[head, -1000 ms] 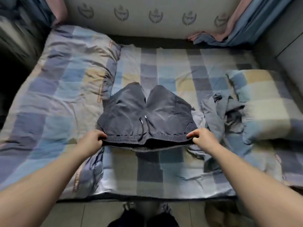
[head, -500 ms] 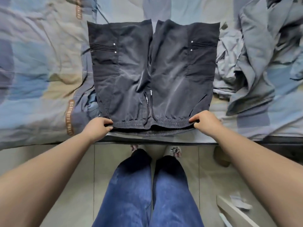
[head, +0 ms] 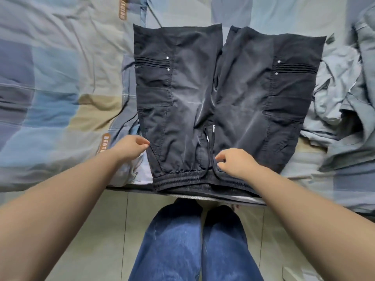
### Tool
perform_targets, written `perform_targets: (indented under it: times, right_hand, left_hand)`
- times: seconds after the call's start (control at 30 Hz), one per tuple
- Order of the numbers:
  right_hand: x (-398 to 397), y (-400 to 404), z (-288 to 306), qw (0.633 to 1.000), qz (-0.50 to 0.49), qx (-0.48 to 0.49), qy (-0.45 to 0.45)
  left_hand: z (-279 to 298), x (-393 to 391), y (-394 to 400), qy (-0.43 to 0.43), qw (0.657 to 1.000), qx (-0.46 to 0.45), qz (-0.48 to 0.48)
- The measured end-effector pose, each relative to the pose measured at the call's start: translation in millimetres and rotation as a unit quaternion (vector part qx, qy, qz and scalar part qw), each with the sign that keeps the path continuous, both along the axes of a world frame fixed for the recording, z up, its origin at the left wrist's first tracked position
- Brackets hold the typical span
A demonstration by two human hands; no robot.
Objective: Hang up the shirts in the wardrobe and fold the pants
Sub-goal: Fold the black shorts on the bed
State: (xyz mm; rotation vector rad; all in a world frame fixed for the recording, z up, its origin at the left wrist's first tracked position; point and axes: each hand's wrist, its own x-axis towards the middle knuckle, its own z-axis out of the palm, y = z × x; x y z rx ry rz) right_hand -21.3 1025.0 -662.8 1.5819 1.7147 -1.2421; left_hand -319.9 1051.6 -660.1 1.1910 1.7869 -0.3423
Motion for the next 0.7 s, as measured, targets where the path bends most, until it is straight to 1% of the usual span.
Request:
perform_targets:
  times: [0.1,0.23,0.3,0.4,0.5,0.6,0.7]
  right_hand:
    - [-63,19,-12,0.998,0.017,0.006,0.054]
    - [-139,37,-27,0.992,0.065,0.023,0.105]
    - [-168,40,-37,0.988,0.089,0.031,0.118]
    - [-197,46,-56,0.986,0.116,0.042,0.108]
    - [-211,55,-72,0.99,0.112,0.028,0.084]
    - [-223,62,-83,0.993,0.11,-0.013,0.047]
    - [-239,63,-90,0.994,0.098,-0.05,0.025]
  left_hand:
    - [-13,-18,34,-0.003,0.999,0.035,0.041]
    - [-45,-39,74,-0.032,0.993,0.071,0.089]
    - [-60,-46,89,-0.016,0.993,0.094,0.07]
    - [-83,-56,110,-0.004,0.994,0.103,0.035]
    - [-103,-62,127,-0.003,0.993,0.117,0.02]
    - [-115,-67,142,-0.017,0.989,0.139,0.047]
    - [-120,-67,155,-0.057,0.979,0.17,0.095]
